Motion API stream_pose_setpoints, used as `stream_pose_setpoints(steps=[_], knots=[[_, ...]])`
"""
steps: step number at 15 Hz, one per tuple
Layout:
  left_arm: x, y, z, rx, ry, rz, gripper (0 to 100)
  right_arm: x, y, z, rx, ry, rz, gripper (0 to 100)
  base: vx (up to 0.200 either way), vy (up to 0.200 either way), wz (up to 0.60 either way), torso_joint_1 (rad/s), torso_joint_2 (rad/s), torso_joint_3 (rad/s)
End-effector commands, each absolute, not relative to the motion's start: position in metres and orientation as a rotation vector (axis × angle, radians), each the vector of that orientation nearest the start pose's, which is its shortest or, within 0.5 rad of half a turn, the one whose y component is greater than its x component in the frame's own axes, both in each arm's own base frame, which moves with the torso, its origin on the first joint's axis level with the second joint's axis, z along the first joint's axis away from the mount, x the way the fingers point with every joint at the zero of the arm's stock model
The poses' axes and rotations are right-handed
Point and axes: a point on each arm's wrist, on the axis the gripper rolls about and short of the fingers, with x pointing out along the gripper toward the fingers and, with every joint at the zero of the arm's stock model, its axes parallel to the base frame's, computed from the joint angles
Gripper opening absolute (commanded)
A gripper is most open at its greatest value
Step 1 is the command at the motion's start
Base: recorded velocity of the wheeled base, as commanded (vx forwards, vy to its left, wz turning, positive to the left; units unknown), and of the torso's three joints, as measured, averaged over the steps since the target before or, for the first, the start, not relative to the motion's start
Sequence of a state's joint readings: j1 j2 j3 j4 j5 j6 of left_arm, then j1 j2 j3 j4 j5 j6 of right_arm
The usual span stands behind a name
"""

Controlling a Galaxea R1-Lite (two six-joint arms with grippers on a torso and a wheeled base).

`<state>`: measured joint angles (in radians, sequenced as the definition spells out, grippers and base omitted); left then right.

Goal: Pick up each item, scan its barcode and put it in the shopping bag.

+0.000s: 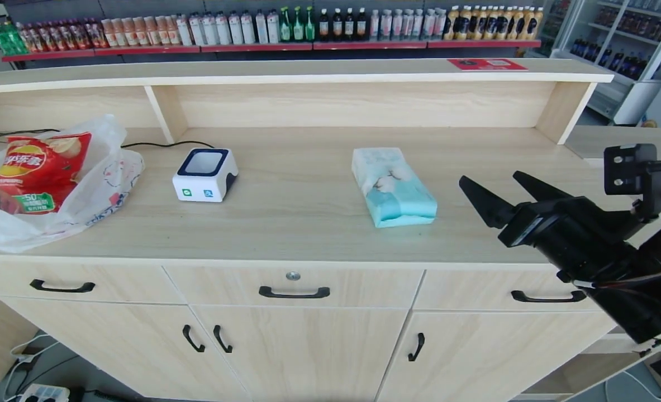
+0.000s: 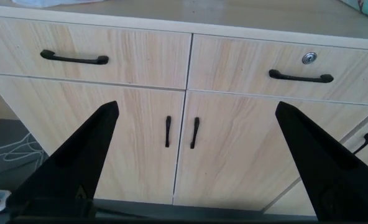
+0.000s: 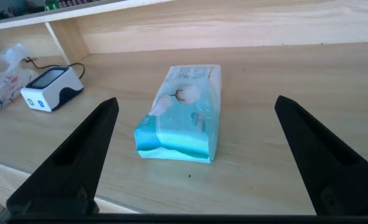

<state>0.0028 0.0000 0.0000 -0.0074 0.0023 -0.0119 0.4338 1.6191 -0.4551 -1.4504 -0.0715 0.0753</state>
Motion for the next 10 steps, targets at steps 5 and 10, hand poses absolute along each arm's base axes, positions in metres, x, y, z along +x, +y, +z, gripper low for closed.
stream_pose_setpoints(steps=[5,10], knots=[[-0.023,0.0,0.076,-0.012,-0.008,0.005,100,0.225,0.103,0.197,0.144,-0.261,0.379,100,0.12,0.0,0.0,0.0,0.0,0.002],[-0.023,0.0,0.076,-0.011,-0.008,0.003,100,0.198,0.15,0.188,0.148,-0.192,0.613,100,0.08,0.0,0.0,-0.004,0.0,0.003]])
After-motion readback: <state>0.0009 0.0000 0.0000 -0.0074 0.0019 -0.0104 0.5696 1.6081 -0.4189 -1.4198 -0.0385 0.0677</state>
